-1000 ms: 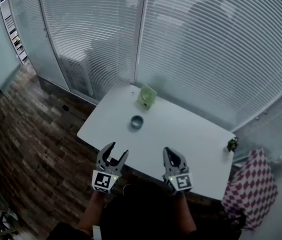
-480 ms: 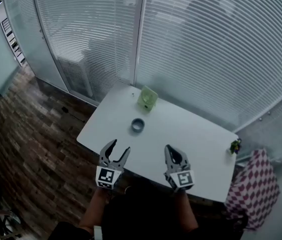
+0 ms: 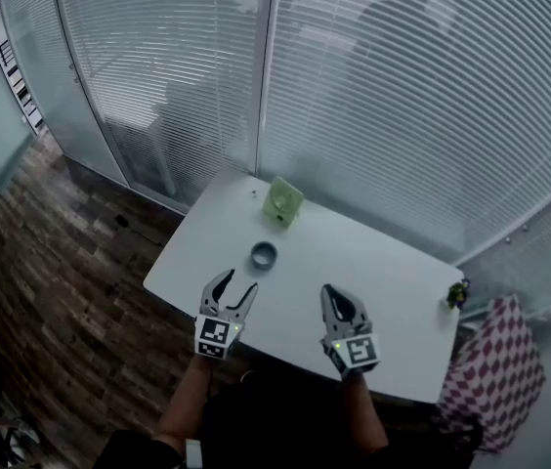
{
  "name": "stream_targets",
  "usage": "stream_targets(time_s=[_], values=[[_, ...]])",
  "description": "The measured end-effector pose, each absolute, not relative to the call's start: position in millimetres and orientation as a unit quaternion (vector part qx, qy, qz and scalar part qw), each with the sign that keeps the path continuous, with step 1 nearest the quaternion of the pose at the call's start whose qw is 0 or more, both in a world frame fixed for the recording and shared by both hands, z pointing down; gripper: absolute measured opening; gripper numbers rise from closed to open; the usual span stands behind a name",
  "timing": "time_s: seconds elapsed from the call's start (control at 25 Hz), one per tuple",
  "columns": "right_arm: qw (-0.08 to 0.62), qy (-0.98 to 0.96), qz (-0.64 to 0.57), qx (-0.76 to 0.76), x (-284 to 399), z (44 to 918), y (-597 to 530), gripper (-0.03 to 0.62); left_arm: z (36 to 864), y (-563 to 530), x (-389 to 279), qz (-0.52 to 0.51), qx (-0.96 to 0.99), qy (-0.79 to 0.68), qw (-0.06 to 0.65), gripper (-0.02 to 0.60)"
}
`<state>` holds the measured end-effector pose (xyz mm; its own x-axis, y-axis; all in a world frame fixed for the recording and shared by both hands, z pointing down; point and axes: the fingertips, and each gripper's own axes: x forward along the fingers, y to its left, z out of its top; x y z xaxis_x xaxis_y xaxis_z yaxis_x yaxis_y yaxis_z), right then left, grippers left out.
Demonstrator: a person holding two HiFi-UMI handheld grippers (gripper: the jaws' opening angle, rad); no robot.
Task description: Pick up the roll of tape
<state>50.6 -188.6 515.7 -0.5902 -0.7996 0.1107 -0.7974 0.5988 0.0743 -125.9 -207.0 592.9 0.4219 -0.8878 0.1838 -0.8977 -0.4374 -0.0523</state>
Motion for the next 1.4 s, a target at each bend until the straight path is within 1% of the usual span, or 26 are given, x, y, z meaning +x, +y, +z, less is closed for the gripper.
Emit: stream_targets(time_s=[0.44,0.72,0.96,1.04,1.4], values=[[0.073,-0.886,0.009,0.459,62.2,538.4,-201.5,0.008,669.5,-247.4,-100.0,0.169,0.862,-0.474,0.062,0.236],[0.081,-0.883,0.014,0.462,63.5,542.1,-205.7,0.008,698.6,-261.3,-98.5,0.184,0.858,-0.471,0.09,0.236],[0.092,-0.883,0.017,0.459,64.2,546.3,-205.6,0.008,736.4,-272.2,-85.0,0.243,0.864,-0.432,0.086,0.236],[0.087,-0.884,0.018,0.46,64.6,544.4,-207.4,0.008,750.0,-278.7,-78.6,0.248,0.869,-0.418,0.094,0.236],[0.081,-0.891,0.032,0.446,65.7,548.1,-207.9,0.008,769.6,-298.9,-68.6,0.291,0.863,-0.4,0.106,0.236]])
